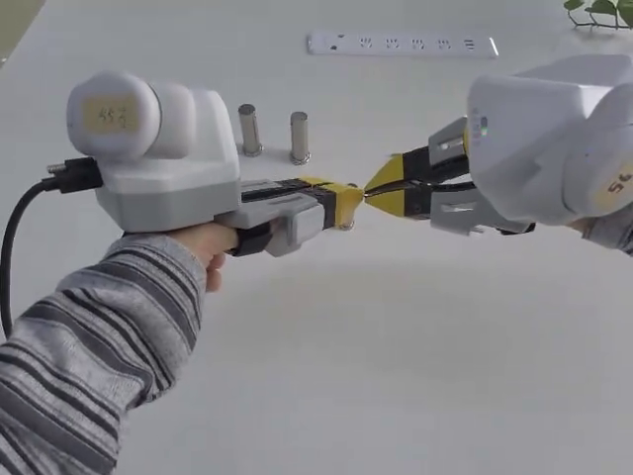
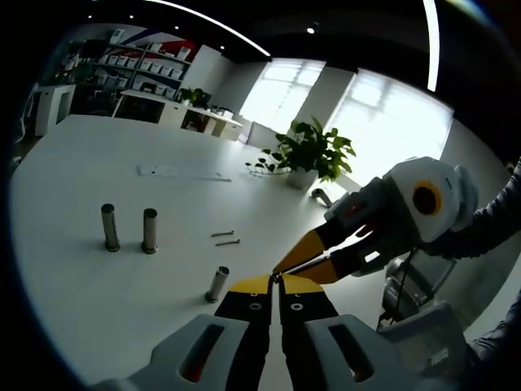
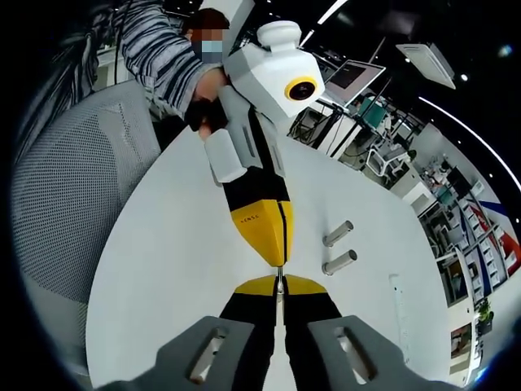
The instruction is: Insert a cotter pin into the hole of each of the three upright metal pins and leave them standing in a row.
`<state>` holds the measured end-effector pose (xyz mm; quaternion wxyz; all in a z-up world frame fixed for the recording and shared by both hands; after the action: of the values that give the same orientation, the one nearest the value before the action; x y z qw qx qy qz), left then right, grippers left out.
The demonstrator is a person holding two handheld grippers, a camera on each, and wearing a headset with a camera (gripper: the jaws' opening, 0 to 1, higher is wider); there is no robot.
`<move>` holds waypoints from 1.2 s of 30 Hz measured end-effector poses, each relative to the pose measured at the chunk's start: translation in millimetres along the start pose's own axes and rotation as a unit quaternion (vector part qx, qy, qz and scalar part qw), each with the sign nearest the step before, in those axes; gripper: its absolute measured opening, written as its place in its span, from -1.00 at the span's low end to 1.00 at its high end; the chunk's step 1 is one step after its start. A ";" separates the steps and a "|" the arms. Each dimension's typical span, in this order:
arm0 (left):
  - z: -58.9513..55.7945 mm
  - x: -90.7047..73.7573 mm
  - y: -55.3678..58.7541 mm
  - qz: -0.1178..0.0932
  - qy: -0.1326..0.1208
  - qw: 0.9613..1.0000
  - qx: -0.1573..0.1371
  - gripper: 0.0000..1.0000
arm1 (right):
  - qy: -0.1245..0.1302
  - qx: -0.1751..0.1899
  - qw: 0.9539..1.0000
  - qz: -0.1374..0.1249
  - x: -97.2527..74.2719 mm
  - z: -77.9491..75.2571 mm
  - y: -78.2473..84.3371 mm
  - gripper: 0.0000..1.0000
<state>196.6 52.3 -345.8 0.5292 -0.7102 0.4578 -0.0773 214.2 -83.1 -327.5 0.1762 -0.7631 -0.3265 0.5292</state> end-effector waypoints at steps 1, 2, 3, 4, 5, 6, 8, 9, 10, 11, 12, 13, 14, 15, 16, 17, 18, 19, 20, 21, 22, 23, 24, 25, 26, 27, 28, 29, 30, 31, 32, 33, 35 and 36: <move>-0.4 -0.1 -0.4 -0.002 0.001 1.000 0.008 -1.00 | 0.000 0.003 1.000 -0.003 -0.2 -0.3 0.4 -1.00; -0.7 -0.3 -0.4 -0.001 0.002 1.000 0.013 -1.00 | -0.002 0.007 1.000 -0.005 -0.2 -0.4 0.9 -1.00; -1.1 -0.4 -0.5 -0.002 0.004 1.000 0.024 -1.00 | -0.003 0.015 1.000 -0.008 -0.5 -0.6 1.2 -1.00; -1.2 -0.6 -0.6 -0.002 0.004 1.000 0.030 -1.00 | -0.002 0.019 1.000 -0.010 -0.7 -0.7 1.4 -1.00; -1.4 -0.9 -0.7 -0.002 0.006 0.999 0.039 -1.00 | -0.003 0.025 1.000 -0.013 -1.1 -0.4 1.3 -1.00; -1.5 -1.2 -0.7 0.000 0.007 0.999 0.047 -1.00 | -0.004 0.033 0.999 -0.013 -1.3 -0.2 1.3 -1.00; -1.5 -2.0 -0.7 0.002 0.007 0.998 0.063 -1.00 | -0.001 0.046 0.999 -0.019 -0.7 -0.3 3.6 -1.00; -1.4 -2.3 -0.7 0.001 0.008 0.998 0.065 -1.00 | -0.003 0.053 0.998 -0.022 -0.7 -0.1 4.2 -1.00; -0.8 -3.0 -0.7 0.000 0.008 0.998 0.069 -1.00 | -0.006 0.066 0.997 -0.026 -0.8 0.1 5.7 -1.00; -0.1 -3.6 -0.5 0.001 0.008 0.997 0.076 -1.00 | -0.009 0.073 0.997 -0.027 -1.2 0.5 6.2 -0.99; 1.4 -4.1 -1.2 -0.001 0.007 0.996 0.085 -1.00 | -0.013 0.084 0.996 -0.030 -1.7 1.0 7.1 -0.98; 1.8 -5.1 -0.9 -0.001 0.009 0.996 0.093 -1.00 | -0.017 0.095 0.995 -0.032 -1.7 1.4 8.5 -0.96; 2.4 -6.4 -0.3 0.002 0.010 0.995 0.102 -1.00 | -0.023 0.107 0.993 -0.035 -1.7 1.7 10.2 -0.95; 2.6 -6.7 0.0 0.003 0.011 0.995 0.104 -1.00 | -0.027 0.117 0.992 -0.039 -1.8 2.3 10.8 -0.93; 3.3 -8.0 0.5 0.004 0.012 0.994 0.111 -1.00 | -0.029 0.132 0.990 -0.046 -2.1 2.3 11.9 -0.92; 4.2 -8.6 1.3 0.007 0.013 0.993 0.114 -1.00 | -0.030 0.135 0.989 -0.048 -2.2 2.1 12.2 -0.93; 5.9 -9.7 2.4 0.011 0.015 0.992 0.123 -1.00 | -0.036 0.151 0.986 -0.057 -2.3 2.8 13.4 -0.92; 7.1 -10.5 2.8 0.013 0.019 0.991 0.135 -1.00 | -0.040 0.166 0.984 -0.060 -2.4 3.3 14.5 -0.90; 7.5 -12.0 4.0 0.015 0.022 0.990 0.141 -1.00 | -0.048 0.182 0.980 -0.066 -2.2 3.8 16.2 -0.89; 7.3 -13.1 4.5 0.016 0.029 0.988 0.148 -1.00 | -0.054 0.194 0.977 -0.071 -2.0 4.3 17.1 -0.87; 7.5 -14.7 5.3 0.017 0.033 0.987 0.159 -1.00 | -0.060 0.209 0.973 -0.077 -1.8 4.7 18.5 -0.86; 7.6 -15.8 6.1 0.021 0.037 0.985 0.169 -1.00 | -0.071 0.220 0.969 -0.084 -1.4 5.3 19.8 -0.86; 8.0 -16.6 7.0 0.024 0.038 0.983 0.178 -1.00 | -0.084 0.234 0.965 -0.089 -0.9 6.6 20.8 -0.86; 8.6 -17.3 8.8 0.030 0.043 0.981 0.188 -1.00 | -0.088 0.249 0.960 -0.094 -0.1 6.8 22.8 -0.86; 8.8 -17.5 10.4 0.034 0.048 0.980 0.188 -1.00 | -0.093 0.253 0.958 -0.099 0.6 7.4 23.9 -0.85; 9.5 -18.2 12.3 0.035 0.055 0.979 0.191 -1.00 | -0.102 0.270 0.952 -0.104 1.6 10.1 25.5 -0.84; 9.7 -18.7 13.4 0.038 0.059 0.978 0.196 -1.00 | -0.107 0.279 0.948 -0.108 2.4 11.1 26.3 -0.83; 9.7 -19.4 14.9 0.041 0.063 0.976 0.202 -1.00 | -0.117 0.294 0.941 -0.117 3.3 12.8 27.1 -0.81; 9.5 -19.6 15.7 0.043 0.067 0.976 0.204 -1.00 | -0.124 0.303 0.937 -0.124 3.9 13.8 27.5 -0.78; 8.8 -19.8 16.4 0.043 0.074 0.975 0.206 -1.00 | -0.131 0.313 0.932 -0.131 4.4 15.2 27.8 -0.77; 8.3 -19.9 16.8 0.043 0.077 0.975 0.205 -1.00 | -0.137 0.324 0.926 -0.139 5.1 16.6 28.2 -0.75; 7.7 -20.0 17.0 0.041 0.082 0.974 0.206 -1.00 | -0.145 0.330 0.922 -0.144 5.1 18.9 27.4 -0.75; 6.4 -19.9 17.2 0.040 0.090 0.973 0.208 -1.00 | -0.151 0.339 0.916 -0.153 5.5 20.9 28.6 -0.76; 5.4 -19.6 17.2 0.039 0.095 0.973 0.207 -1.00 | -0.159 0.348 0.910 -0.161 5.8 22.5 28.8 -0.77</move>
<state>178.8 70.0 -355.0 0.6216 -0.5563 0.5069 -0.2171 203.7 -101.8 -357.7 0.4588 -0.4966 -0.2635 0.6881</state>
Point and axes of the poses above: the centre of the closed fingertips' face, and the gripper's own axes: x roughly forward along the fingers, z roughly to its left, y roughly out of its underside, the point moved 9 cm from there along -x, roughly backward along the fingers, and after that the axes turned 5 degrees about -y, right-handed, at the moved point
